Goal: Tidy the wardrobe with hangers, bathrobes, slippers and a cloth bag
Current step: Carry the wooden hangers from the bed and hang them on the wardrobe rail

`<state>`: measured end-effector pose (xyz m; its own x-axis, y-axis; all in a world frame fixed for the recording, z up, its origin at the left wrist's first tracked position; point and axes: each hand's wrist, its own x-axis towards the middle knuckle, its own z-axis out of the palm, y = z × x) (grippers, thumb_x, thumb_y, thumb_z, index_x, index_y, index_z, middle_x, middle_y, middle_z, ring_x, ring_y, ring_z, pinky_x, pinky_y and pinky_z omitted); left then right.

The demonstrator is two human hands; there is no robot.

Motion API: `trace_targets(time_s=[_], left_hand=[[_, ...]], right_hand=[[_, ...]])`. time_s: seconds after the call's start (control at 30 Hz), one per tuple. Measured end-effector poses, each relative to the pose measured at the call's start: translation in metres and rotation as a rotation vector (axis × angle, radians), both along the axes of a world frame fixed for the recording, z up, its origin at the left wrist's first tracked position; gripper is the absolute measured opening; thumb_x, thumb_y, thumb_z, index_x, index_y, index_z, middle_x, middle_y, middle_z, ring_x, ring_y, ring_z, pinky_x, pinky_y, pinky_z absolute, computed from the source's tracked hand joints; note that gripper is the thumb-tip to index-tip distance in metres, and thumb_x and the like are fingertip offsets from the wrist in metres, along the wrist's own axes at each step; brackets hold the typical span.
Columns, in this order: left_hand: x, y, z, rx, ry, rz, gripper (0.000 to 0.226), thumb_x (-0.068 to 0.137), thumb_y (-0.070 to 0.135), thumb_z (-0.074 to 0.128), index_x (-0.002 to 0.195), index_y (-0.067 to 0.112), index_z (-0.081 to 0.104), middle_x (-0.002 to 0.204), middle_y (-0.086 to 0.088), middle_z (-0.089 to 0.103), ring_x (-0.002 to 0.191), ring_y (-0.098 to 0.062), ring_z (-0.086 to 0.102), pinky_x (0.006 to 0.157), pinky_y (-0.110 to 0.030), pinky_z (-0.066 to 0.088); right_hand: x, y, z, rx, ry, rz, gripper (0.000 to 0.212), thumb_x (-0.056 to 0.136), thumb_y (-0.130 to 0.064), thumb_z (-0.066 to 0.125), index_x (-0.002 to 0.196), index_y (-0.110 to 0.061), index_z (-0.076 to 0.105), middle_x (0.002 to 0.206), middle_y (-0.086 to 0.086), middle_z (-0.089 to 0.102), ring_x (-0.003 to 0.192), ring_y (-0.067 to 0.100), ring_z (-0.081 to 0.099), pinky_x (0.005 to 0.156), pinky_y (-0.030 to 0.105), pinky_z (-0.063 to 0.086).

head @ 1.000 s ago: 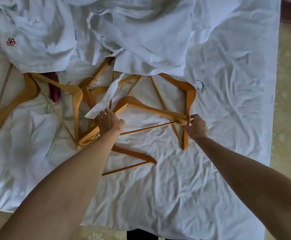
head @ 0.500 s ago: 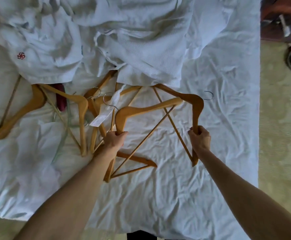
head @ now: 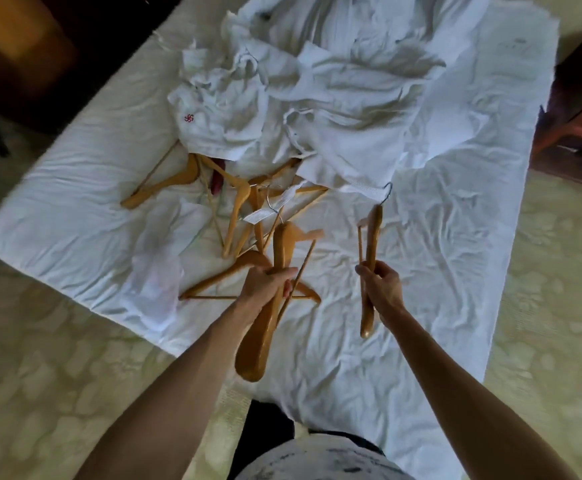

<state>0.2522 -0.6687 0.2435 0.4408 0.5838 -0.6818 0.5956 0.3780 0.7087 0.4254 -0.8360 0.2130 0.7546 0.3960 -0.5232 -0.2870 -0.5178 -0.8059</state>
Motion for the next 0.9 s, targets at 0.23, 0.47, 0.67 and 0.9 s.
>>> trace_targets(time_s=[0.23, 0.47, 0.67, 0.9], left_hand=[[-0.059, -0.048, 0.04, 0.091, -0.016, 0.273, 0.024, 0.085, 0.033, 0.079, 0.086, 0.009, 0.077, 0.077, -0.004, 0.078, 0.06, -0.006, 0.07, 0.063, -0.025, 0.055], [-0.154, -0.065, 0.065, 0.213, -0.109, 0.487, 0.019, 0.088, 0.033, 0.077, 0.084, 0.015, 0.074, 0.083, -0.005, 0.077, 0.07, -0.011, 0.072, 0.058, -0.016, 0.053], [-0.273, -0.049, 0.083, 0.343, -0.062, 0.681, 0.02, 0.089, 0.033, 0.074, 0.088, 0.014, 0.078, 0.082, -0.001, 0.078, 0.078, -0.019, 0.072, 0.078, -0.034, 0.058], [-0.431, 0.001, 0.106, 0.421, -0.083, 0.92, 0.019, 0.088, 0.031, 0.075, 0.086, 0.012, 0.076, 0.083, -0.005, 0.077, 0.074, -0.019, 0.071, 0.074, -0.036, 0.059]], right_hand=[[-0.065, -0.008, 0.058, 0.125, -0.028, 0.399, 0.021, 0.09, -0.031, 0.073, 0.086, -0.011, 0.069, 0.071, -0.004, 0.061, 0.061, 0.003, 0.06, 0.061, 0.016, 0.046], [-0.144, 0.034, 0.097, 0.196, -0.11, 0.869, 0.031, 0.085, -0.049, 0.073, 0.091, -0.02, 0.071, 0.085, 0.005, 0.07, 0.072, 0.011, 0.064, 0.065, 0.02, 0.05], [-0.247, 0.107, 0.126, 0.27, -0.264, 1.223, 0.018, 0.092, -0.044, 0.067, 0.08, -0.03, 0.063, 0.068, -0.011, 0.062, 0.063, 0.005, 0.06, 0.062, 0.026, 0.051], [-0.412, 0.209, 0.138, 0.356, -0.243, 1.471, 0.032, 0.088, -0.049, 0.07, 0.08, -0.017, 0.066, 0.066, -0.011, 0.054, 0.06, 0.003, 0.051, 0.062, 0.019, 0.042]])
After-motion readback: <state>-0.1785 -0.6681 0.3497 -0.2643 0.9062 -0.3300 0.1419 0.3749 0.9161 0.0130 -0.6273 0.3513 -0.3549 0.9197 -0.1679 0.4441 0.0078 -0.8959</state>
